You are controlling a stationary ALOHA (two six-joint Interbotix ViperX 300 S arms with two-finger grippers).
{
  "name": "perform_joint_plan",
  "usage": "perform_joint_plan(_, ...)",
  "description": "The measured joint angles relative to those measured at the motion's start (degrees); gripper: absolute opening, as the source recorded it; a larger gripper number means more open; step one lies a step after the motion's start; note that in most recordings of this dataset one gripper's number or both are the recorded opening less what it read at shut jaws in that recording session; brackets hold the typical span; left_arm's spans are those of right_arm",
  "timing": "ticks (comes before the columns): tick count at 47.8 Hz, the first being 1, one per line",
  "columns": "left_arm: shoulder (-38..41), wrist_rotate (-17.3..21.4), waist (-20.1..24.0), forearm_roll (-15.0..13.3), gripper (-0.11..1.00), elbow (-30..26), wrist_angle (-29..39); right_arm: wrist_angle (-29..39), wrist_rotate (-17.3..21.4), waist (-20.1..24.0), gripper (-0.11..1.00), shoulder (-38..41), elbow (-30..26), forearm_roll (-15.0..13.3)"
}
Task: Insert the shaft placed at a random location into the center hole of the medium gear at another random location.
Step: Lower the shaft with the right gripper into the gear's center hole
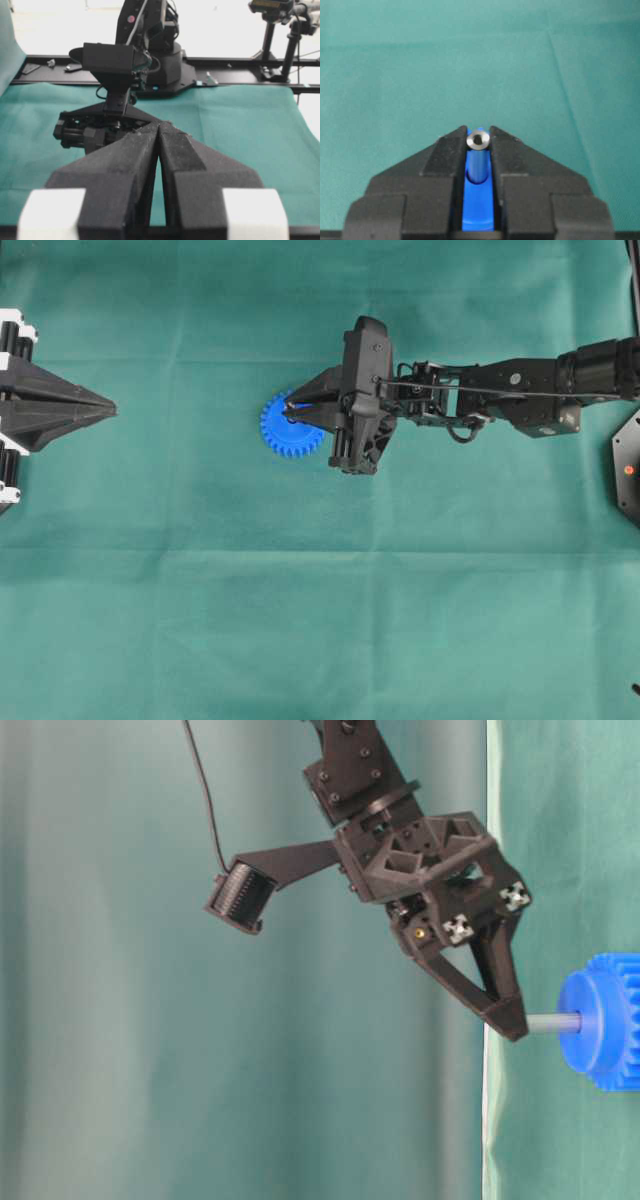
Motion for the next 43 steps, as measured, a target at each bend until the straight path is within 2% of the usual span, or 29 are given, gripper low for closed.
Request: perform_joint_plan(43,0.0,0.0,0.0,0.0,0.00,0.0,0.0,-0.3,0.0,0.1,0.13,3.0,-0.1,1.0)
